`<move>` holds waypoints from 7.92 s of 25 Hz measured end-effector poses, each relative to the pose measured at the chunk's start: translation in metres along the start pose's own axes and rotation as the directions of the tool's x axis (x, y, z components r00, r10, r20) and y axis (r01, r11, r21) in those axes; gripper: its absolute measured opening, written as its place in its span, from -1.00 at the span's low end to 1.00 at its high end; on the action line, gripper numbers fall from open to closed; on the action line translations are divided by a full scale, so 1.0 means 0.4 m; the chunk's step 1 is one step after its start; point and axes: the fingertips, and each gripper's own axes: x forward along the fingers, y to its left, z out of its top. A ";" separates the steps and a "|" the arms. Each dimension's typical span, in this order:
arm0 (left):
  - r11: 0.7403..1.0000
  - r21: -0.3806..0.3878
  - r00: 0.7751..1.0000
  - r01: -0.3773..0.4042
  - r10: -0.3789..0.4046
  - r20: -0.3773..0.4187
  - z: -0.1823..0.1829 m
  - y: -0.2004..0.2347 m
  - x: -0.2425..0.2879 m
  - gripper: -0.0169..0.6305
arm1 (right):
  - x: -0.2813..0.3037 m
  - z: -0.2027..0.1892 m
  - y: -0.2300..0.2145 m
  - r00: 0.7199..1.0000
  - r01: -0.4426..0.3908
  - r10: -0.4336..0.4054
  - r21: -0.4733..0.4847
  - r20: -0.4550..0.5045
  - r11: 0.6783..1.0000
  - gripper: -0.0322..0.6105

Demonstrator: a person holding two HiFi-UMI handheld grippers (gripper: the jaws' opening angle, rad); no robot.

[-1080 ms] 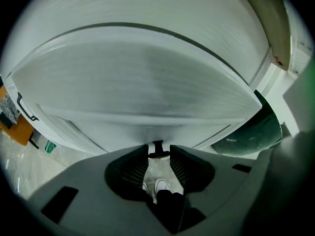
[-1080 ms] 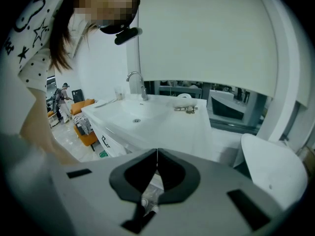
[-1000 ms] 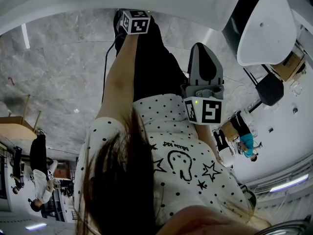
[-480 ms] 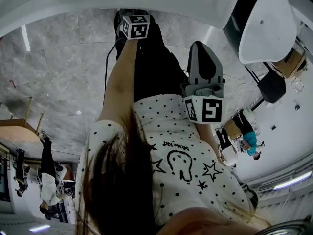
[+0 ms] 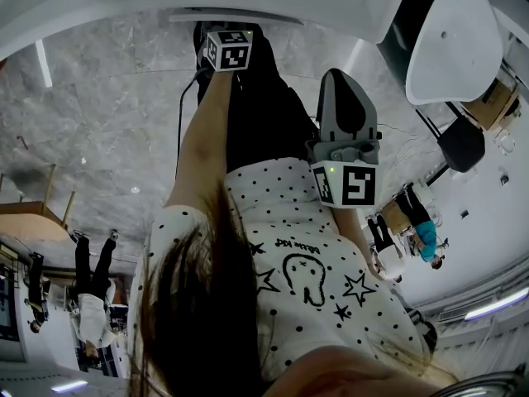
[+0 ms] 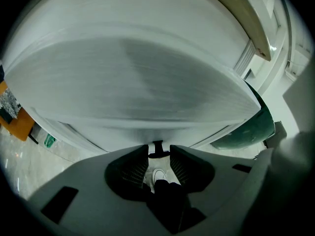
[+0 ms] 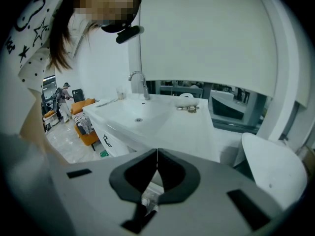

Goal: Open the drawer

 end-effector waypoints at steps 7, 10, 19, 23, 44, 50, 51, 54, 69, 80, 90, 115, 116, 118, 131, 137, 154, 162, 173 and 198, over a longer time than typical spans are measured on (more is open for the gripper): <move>1.000 0.005 1.000 0.008 -0.008 -0.007 -0.010 0.004 -0.010 -0.52 | 0.002 0.000 0.019 1.000 -0.004 0.004 -0.001 -0.004 1.000 -0.85; 1.000 0.009 1.000 0.011 -0.011 -0.009 -0.027 0.024 -0.005 -0.52 | 0.019 -0.011 0.042 1.000 -0.008 0.008 -0.002 -0.008 1.000 -0.85; 0.999 0.027 0.999 0.036 -0.035 -0.017 -0.060 0.015 -0.016 -0.52 | 0.021 -0.025 0.067 1.000 -0.020 0.020 -0.006 -0.019 1.000 -0.85; 0.999 0.031 0.999 0.042 -0.041 -0.016 -0.059 0.002 -0.023 -0.52 | 0.015 -0.025 0.070 0.999 -0.024 0.024 -0.007 -0.022 1.000 -0.85; 0.996 0.060 0.997 0.073 -0.071 -0.033 -0.074 -0.014 -0.034 -0.52 | 0.013 -0.020 0.067 1.000 -0.015 0.015 0.008 -0.024 1.000 -0.85; 0.995 0.063 0.997 0.076 -0.074 -0.036 -0.073 -0.013 -0.036 -0.52 | 0.015 -0.018 0.064 1.000 -0.011 0.011 0.009 -0.026 1.000 -0.85; 0.995 0.062 0.997 0.075 -0.073 -0.036 -0.073 -0.013 -0.036 -0.52 | 0.015 -0.017 0.063 1.000 -0.010 0.011 0.010 -0.025 1.000 -0.85; 0.995 0.062 0.997 0.073 -0.070 -0.037 -0.073 -0.011 -0.035 -0.52 | 0.016 -0.016 0.059 1.000 -0.007 0.007 0.009 -0.025 1.000 -0.86; 0.996 0.052 0.997 0.068 -0.066 -0.041 -0.075 -0.008 -0.036 -0.52 | 0.019 -0.015 0.057 1.000 -0.010 0.011 0.011 -0.026 1.000 -0.86; 0.997 0.050 0.997 0.064 -0.062 -0.040 -0.065 -0.010 -0.037 -0.52 | 0.020 -0.009 0.043 1.000 -0.006 0.006 0.019 -0.026 1.000 -0.86; 0.997 0.052 0.997 0.061 -0.058 -0.053 -0.081 -0.014 -0.036 -0.52 | 0.022 -0.022 0.041 1.000 -0.017 0.018 0.025 -0.022 1.000 -0.86; 0.995 0.021 0.992 0.099 -0.097 -0.084 -0.015 -0.019 -0.225 -0.93 | 0.037 -0.001 0.070 0.996 -0.092 0.092 0.031 0.009 0.995 -0.86; 0.994 0.018 0.991 0.104 -0.102 -0.083 -0.010 -0.024 -0.238 -0.93 | 0.031 0.003 0.068 0.996 -0.093 0.093 0.029 0.009 0.995 -0.85; 0.994 0.010 0.991 0.110 -0.108 -0.077 -0.004 -0.029 -0.263 -0.93 | 0.024 0.005 0.067 0.995 -0.095 0.094 0.024 0.011 0.995 -0.85; 0.999 0.002 0.995 0.052 -0.052 0.085 0.128 0.002 -0.332 -0.93 | 0.009 0.049 0.076 0.993 -0.104 0.105 -0.012 0.063 0.995 -0.86; 1.000 -0.012 0.999 -0.013 0.013 0.042 0.114 0.020 -0.313 -0.93 | 0.004 0.059 0.074 0.993 -0.097 0.101 -0.058 0.065 0.994 -0.85; 0.999 0.001 0.999 -0.043 0.043 0.030 0.109 0.015 -0.316 -0.93 | -0.027 0.063 0.083 0.991 -0.101 0.106 -0.067 0.082 0.993 -0.85; 0.999 0.018 0.999 -0.049 0.048 0.026 0.113 0.012 -0.316 -0.93 | -0.034 0.066 0.073 0.991 -0.097 0.102 -0.060 0.088 0.993 -0.85; 0.999 0.012 0.998 -0.053 0.052 0.025 0.111 0.014 -0.306 -0.93 | -0.031 0.056 0.057 0.992 -0.092 0.097 -0.052 0.086 0.994 -0.85; 0.998 0.062 0.944 0.020 -0.039 0.329 0.328 -0.044 -0.547 -0.93 | -0.056 0.092 0.045 0.986 -0.092 0.098 -0.052 0.133 0.994 -0.85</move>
